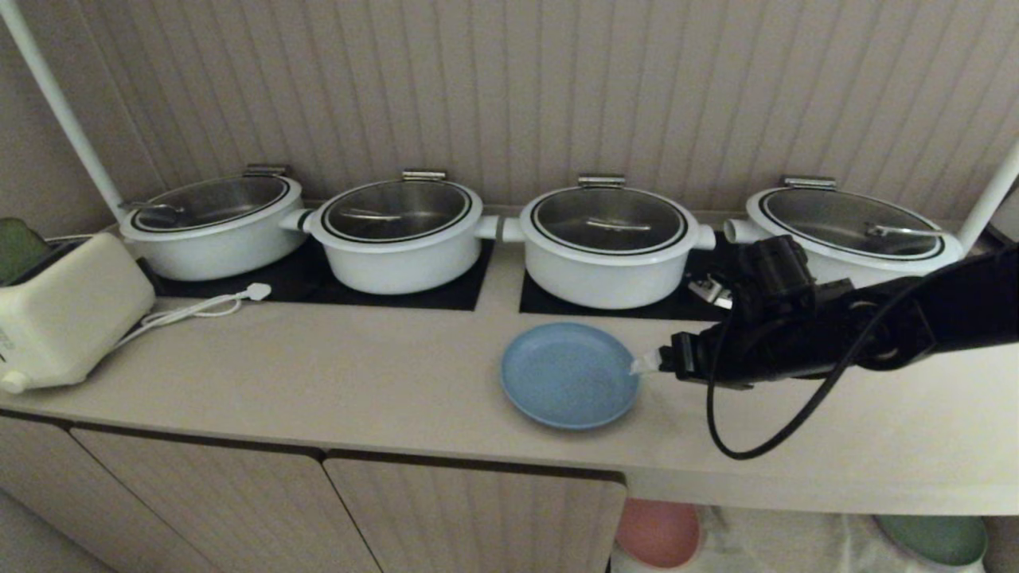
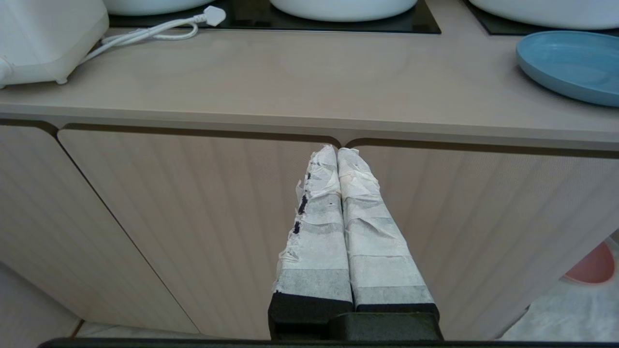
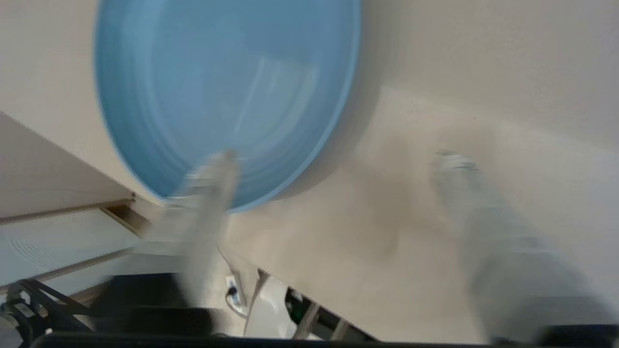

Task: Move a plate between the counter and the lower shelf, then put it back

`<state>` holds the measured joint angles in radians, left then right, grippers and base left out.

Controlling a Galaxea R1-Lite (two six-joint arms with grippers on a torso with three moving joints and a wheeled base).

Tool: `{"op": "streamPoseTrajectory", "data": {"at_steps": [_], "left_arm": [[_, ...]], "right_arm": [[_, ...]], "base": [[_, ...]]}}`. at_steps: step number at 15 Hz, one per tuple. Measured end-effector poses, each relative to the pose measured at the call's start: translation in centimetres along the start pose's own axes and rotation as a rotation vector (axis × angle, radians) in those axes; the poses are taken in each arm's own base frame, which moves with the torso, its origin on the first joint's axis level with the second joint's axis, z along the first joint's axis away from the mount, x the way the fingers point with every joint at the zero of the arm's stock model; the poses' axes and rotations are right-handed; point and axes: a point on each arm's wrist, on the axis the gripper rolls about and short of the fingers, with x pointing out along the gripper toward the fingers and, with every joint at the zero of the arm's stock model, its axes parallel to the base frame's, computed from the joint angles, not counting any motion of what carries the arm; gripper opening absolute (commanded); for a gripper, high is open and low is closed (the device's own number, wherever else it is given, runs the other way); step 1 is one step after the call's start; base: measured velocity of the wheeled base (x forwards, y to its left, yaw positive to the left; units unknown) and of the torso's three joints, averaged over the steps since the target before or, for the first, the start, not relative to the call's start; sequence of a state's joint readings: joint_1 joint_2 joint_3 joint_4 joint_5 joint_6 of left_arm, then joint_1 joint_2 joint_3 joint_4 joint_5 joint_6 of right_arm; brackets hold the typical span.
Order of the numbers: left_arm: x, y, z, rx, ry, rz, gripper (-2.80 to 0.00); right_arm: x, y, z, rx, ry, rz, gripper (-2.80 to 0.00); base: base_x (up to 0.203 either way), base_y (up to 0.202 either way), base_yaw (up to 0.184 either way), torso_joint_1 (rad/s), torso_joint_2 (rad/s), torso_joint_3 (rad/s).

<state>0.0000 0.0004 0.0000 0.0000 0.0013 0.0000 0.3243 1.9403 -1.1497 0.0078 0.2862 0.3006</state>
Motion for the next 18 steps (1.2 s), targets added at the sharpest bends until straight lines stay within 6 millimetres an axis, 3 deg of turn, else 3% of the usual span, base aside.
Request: {"op": "streamPoseTrajectory", "data": {"at_steps": [11, 16, 18], "left_arm": [[0.0, 0.0, 0.0, 0.000, 0.000, 0.000, -2.80], [0.0, 0.0, 0.0, 0.000, 0.000, 0.000, -2.80], [0.0, 0.0, 0.0, 0.000, 0.000, 0.000, -2.80]], "right_arm": [[-5.4, 0.7, -3.2, -0.021, -0.069, 0.015, -2.80], [-9.4, 0.4, -5.8, -0.019, -0.125, -0.023, -2.80], [-11.6, -0.6, -8.0, -0.032, -0.144, -0.057, -2.80]], "base": [[0.000, 0.000, 0.000, 0.000, 0.00, 0.000], [0.000, 0.000, 0.000, 0.000, 0.00, 0.000], [0.000, 0.000, 0.000, 0.000, 0.00, 0.000]]}}
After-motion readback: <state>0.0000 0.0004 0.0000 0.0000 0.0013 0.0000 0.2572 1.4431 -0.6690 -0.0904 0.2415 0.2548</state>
